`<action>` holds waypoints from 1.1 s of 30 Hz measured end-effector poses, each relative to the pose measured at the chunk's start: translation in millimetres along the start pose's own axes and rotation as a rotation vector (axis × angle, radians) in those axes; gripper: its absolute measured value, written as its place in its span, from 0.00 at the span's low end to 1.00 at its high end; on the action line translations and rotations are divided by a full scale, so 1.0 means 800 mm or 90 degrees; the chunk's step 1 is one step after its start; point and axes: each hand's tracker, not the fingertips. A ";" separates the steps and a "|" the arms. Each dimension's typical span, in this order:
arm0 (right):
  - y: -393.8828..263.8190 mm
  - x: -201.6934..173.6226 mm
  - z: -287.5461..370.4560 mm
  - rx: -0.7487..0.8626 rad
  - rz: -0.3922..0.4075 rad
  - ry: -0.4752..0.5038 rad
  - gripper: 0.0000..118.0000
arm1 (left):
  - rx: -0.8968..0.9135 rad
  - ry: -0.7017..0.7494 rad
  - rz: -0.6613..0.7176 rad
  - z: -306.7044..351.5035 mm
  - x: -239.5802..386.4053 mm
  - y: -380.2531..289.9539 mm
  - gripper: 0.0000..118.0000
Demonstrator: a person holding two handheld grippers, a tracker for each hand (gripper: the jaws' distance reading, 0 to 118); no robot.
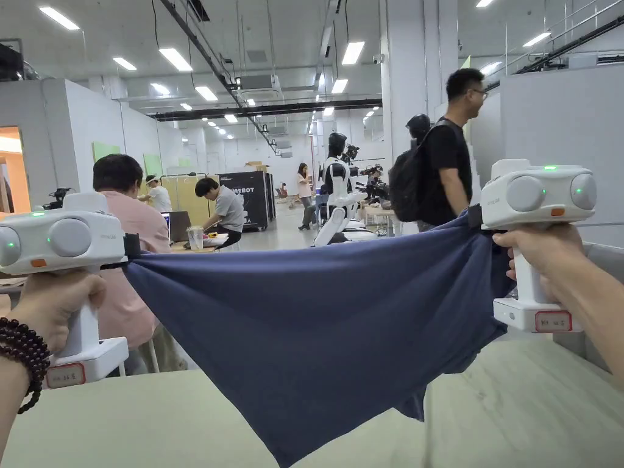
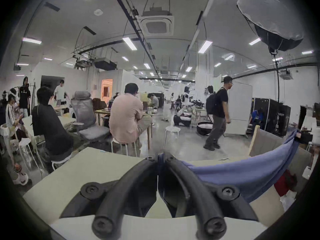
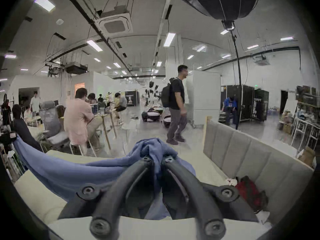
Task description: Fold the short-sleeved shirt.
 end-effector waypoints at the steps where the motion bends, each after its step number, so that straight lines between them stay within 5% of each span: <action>1: -0.013 0.001 -0.001 -0.003 0.000 -0.001 0.06 | -0.003 -0.002 -0.001 -0.002 0.001 -0.011 0.03; 8: -0.158 0.009 -0.046 -0.135 -0.012 0.005 0.06 | -0.118 -0.011 0.031 -0.031 0.001 -0.136 0.03; 11: -0.210 0.015 -0.063 -0.199 -0.005 0.011 0.06 | -0.146 0.005 -0.025 -0.030 0.005 -0.180 0.03; 17: -0.263 0.034 -0.010 -0.178 0.003 0.039 0.06 | -0.137 -0.013 0.010 0.039 -0.010 -0.214 0.03; 24: -0.384 0.048 0.122 -0.257 0.109 0.058 0.06 | -0.196 -0.048 -0.012 0.173 -0.025 -0.322 0.03; 33: -0.521 0.055 0.155 -0.386 0.185 0.069 0.06 | -0.357 -0.011 -0.043 0.229 -0.016 -0.490 0.03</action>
